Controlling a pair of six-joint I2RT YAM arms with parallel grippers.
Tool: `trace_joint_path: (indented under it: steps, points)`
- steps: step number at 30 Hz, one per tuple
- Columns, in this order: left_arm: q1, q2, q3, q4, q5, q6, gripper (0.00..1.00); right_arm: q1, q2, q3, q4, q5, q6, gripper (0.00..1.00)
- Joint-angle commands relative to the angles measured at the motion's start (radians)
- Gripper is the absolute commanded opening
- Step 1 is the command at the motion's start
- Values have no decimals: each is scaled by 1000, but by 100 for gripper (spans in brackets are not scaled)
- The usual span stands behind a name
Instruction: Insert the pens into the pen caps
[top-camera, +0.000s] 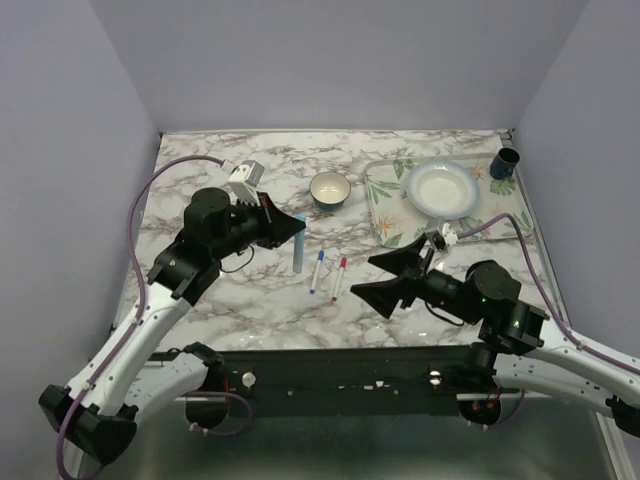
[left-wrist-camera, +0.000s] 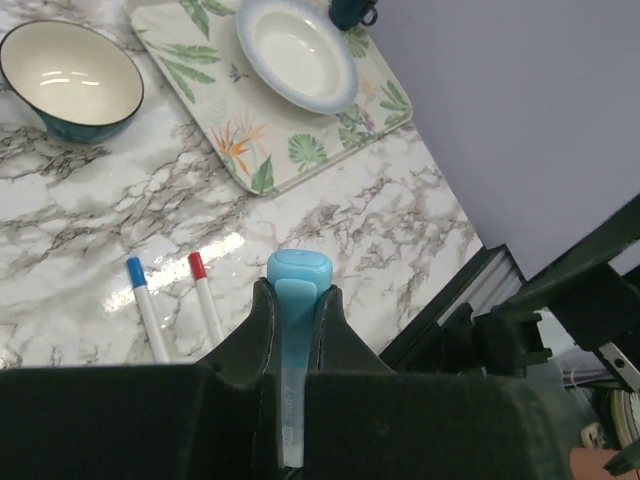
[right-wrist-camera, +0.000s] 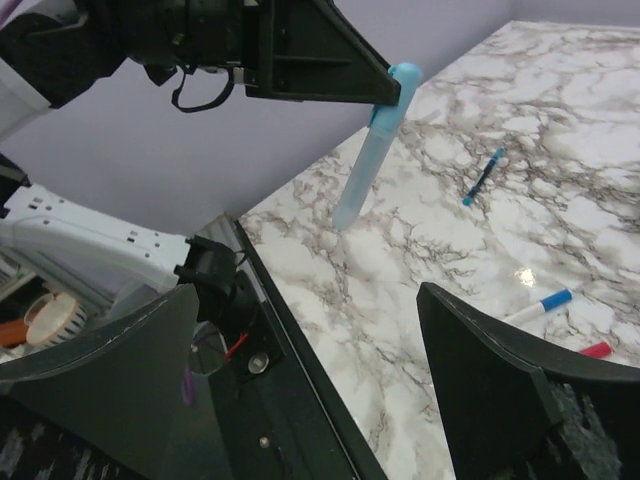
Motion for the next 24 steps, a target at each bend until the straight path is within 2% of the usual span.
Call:
trace_joint_path:
  steps: [1, 5, 15, 21, 24]
  points:
    - [86, 156, 25, -123, 130, 122, 0, 1, -72, -57, -106, 166, 127, 96]
    - [85, 287, 39, -176, -113, 192, 0, 2, -117, -84, -148, 215, 157, 96]
    - [37, 536, -38, -131, -369, 120, 0, 2, -166, -71, -231, 319, 156, 96]
    - [-1, 663, -17, -71, -371, 69, 0, 2, -165, -71, -252, 342, 167, 96]
    - [-4, 740, 26, -102, -412, 45, 0, 2, -163, -66, -257, 344, 173, 96]
